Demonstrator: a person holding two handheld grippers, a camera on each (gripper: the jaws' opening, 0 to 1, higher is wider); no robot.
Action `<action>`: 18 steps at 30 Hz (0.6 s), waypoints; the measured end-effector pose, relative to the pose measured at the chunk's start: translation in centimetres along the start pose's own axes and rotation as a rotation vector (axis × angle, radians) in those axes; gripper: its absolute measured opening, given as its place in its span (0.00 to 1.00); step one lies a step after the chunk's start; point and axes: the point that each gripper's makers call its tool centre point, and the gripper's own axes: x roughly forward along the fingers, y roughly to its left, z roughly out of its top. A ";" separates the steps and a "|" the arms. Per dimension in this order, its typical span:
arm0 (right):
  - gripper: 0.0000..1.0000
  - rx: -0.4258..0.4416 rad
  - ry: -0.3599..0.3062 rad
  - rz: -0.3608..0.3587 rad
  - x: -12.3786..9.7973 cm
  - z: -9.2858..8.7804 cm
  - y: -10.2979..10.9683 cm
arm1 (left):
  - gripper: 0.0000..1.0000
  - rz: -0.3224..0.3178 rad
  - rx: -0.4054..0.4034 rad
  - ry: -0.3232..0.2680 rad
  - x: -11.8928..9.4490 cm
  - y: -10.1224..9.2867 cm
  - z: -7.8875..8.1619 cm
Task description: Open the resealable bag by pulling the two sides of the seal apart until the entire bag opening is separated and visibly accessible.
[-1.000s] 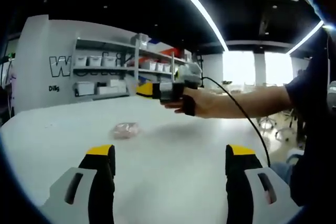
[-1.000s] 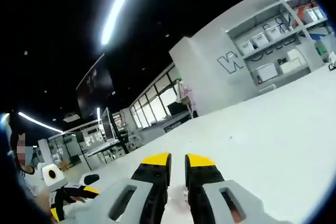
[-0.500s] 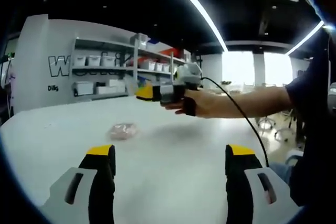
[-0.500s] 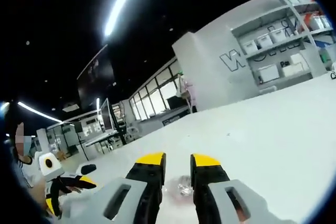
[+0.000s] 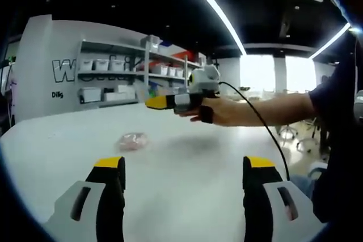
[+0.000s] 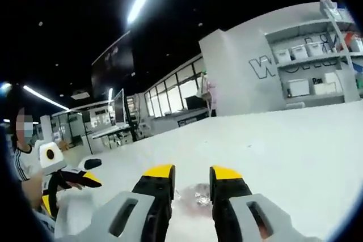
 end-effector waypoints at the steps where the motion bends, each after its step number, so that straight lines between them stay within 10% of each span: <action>1: 0.21 -0.007 -0.002 -0.001 0.0 0.2 -0.2 | 0.84 0.001 0.000 0.001 0.0 0.0 0.0; 18: 0.26 -0.102 0.074 0.020 -1.2 -1.4 0.9 | 0.85 0.009 -0.003 0.011 -0.2 0.2 -0.2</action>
